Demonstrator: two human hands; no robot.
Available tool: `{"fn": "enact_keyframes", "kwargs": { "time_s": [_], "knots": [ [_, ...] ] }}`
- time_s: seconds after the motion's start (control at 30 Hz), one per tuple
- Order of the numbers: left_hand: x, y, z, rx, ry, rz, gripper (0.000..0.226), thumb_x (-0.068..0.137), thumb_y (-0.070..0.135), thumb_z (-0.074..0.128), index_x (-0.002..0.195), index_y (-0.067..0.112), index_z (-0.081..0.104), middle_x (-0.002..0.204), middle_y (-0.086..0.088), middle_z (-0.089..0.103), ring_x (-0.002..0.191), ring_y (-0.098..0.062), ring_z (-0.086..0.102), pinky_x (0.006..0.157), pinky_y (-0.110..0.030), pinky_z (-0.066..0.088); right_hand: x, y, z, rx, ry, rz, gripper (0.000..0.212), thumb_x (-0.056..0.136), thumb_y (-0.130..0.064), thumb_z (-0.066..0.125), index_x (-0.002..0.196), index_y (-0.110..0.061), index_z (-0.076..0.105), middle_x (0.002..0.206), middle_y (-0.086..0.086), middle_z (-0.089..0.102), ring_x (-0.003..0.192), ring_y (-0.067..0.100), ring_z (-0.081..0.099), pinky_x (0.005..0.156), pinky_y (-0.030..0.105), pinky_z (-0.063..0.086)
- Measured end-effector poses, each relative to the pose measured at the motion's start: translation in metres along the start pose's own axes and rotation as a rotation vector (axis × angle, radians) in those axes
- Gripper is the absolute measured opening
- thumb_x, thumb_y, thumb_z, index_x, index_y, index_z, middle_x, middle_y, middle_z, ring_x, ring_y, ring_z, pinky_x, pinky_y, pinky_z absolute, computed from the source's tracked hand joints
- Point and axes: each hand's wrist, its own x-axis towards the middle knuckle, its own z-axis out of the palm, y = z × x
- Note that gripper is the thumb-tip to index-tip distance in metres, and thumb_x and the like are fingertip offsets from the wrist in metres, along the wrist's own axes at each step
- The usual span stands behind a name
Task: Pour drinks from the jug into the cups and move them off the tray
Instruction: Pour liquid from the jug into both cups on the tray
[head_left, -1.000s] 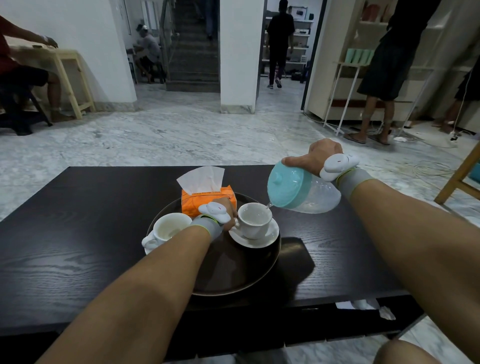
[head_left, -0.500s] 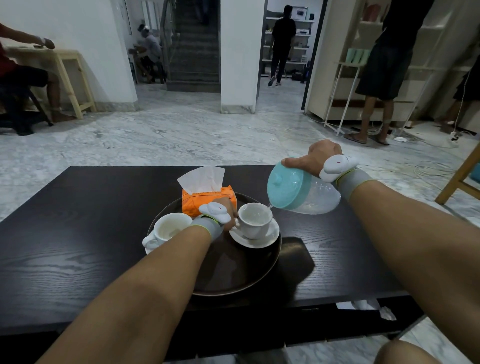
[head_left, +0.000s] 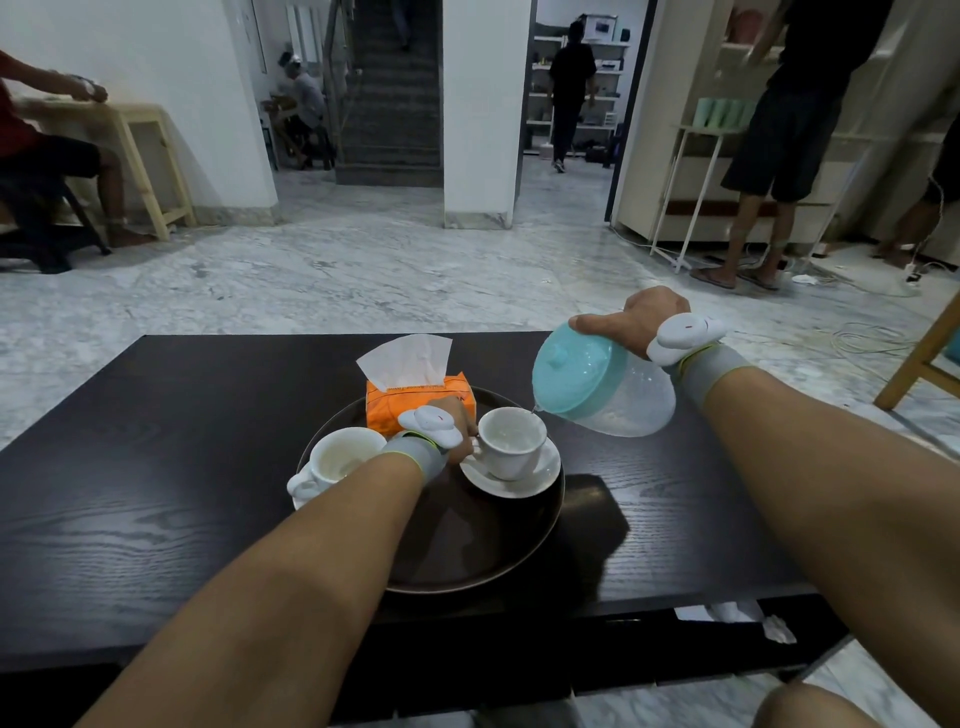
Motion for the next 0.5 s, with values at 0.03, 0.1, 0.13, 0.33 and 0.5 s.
{"fn": "enact_keyframes", "kwargs": {
  "time_s": [0.03, 0.1, 0.13, 0.33, 0.5],
  "knots": [
    [-0.002, 0.0, -0.001, 0.001, 0.0, 0.001, 0.029, 0.085, 0.021, 0.064, 0.113, 0.018, 0.073, 0.109, -0.005, 0.073, 0.097, -0.027, 0.068, 0.09, -0.035, 0.056, -0.001, 0.0, 0.0, 0.019, -0.001, 0.005, 0.067, 0.063, -0.074, 0.067, 0.069, -0.008, 0.056, 0.069, 0.007, 0.05, 0.065, 0.021, 0.048, 0.058, 0.031, 0.035],
    [-0.003, 0.0, -0.004, -0.001, 0.004, 0.003, 0.03, 0.086, 0.019, 0.063, 0.115, 0.018, 0.073, 0.111, -0.005, 0.072, 0.1, -0.027, 0.068, 0.09, -0.034, 0.056, -0.001, 0.001, -0.002, 0.05, -0.009, 0.014, 0.069, 0.064, -0.074, 0.067, 0.071, -0.006, 0.059, 0.071, 0.009, 0.053, 0.066, 0.022, 0.049, 0.058, 0.031, 0.036],
    [-0.003, 0.0, -0.005, -0.004, 0.006, 0.004, 0.031, 0.086, 0.018, 0.063, 0.115, 0.018, 0.073, 0.112, -0.005, 0.073, 0.1, -0.027, 0.068, 0.09, -0.033, 0.056, 0.0, 0.002, -0.004, 0.07, -0.016, 0.018, 0.073, 0.064, -0.075, 0.066, 0.073, -0.002, 0.063, 0.072, 0.009, 0.055, 0.067, 0.023, 0.052, 0.059, 0.031, 0.037],
    [-0.01, -0.001, -0.016, 0.003, 0.031, 0.014, 0.031, 0.085, 0.018, 0.061, 0.113, 0.021, 0.074, 0.118, 0.0, 0.071, 0.106, -0.025, 0.066, 0.09, -0.027, 0.051, -0.006, -0.005, -0.012, 0.252, -0.044, 0.059, 0.079, 0.049, -0.077, 0.069, 0.081, -0.004, 0.069, 0.076, 0.008, 0.065, 0.066, 0.026, 0.059, 0.059, 0.031, 0.044],
    [-0.018, -0.006, -0.029, -0.004, 0.051, -0.027, 0.027, 0.082, 0.032, 0.064, 0.104, 0.021, 0.076, 0.105, 0.001, 0.072, 0.084, -0.023, 0.061, 0.073, -0.022, 0.046, -0.014, -0.02, -0.019, 0.357, -0.043, 0.062, 0.082, 0.038, -0.077, 0.072, 0.081, -0.007, 0.072, 0.089, 0.012, 0.074, 0.083, 0.033, 0.072, 0.07, 0.041, 0.057]
  ]
}}
